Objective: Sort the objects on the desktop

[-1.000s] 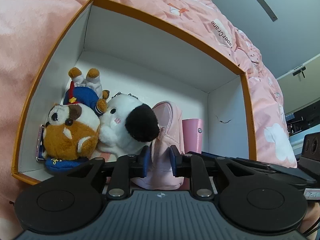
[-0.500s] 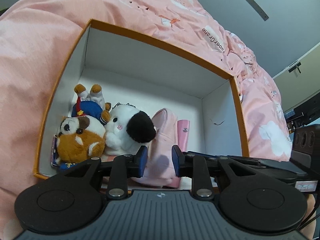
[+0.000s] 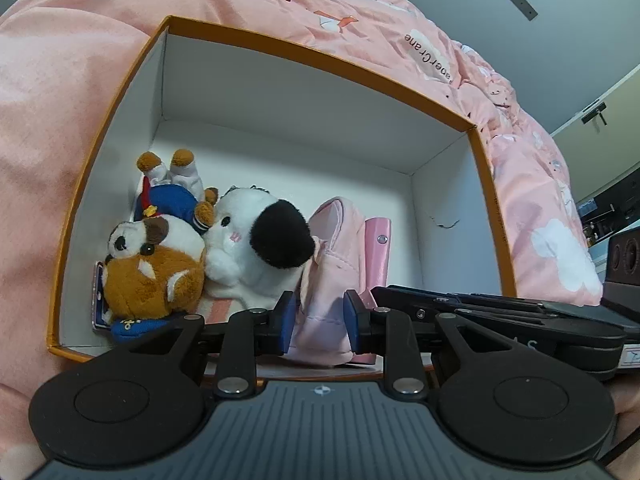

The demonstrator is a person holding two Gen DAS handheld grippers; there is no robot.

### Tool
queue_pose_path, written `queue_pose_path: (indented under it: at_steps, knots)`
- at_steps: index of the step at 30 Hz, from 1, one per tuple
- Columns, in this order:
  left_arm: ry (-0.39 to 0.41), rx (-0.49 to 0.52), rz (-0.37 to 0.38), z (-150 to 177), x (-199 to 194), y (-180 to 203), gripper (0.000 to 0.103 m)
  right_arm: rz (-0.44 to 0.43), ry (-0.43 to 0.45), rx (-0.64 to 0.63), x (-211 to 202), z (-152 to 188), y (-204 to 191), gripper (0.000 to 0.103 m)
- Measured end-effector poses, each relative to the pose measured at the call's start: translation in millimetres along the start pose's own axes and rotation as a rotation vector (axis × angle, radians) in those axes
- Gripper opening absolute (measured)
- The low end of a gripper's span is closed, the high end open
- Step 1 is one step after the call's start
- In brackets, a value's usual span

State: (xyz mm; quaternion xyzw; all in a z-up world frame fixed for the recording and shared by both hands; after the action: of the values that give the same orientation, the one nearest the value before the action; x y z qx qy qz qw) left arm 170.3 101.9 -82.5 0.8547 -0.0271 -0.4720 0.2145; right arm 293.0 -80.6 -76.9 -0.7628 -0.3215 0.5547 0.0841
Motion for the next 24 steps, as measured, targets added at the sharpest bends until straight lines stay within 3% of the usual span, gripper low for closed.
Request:
queue_pose_path:
  at_steps: [8,24]
  knots:
    - [-0.010,0.000,-0.030,1,2,-2,0.029,0.006,0.001,-0.027,3,1,-6,0.019]
    - [0.024,0.023,-0.018,-2,-12,-1,0.032,0.006,0.045,-0.008,-10,4,5,0.026]
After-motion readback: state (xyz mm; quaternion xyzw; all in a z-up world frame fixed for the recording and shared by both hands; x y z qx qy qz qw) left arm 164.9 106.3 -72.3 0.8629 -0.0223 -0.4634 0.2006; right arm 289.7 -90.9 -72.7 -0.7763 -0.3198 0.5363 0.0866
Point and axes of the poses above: each gripper's, at about its wrist camera, not at the fingertips, and x roughly the way its jaws point, y to its right, z to its underside, the point moved 3 cm from there along x, roughly the way its jaws point, and after that the axes turned 9 degrees about x, right-handed, at the moved point
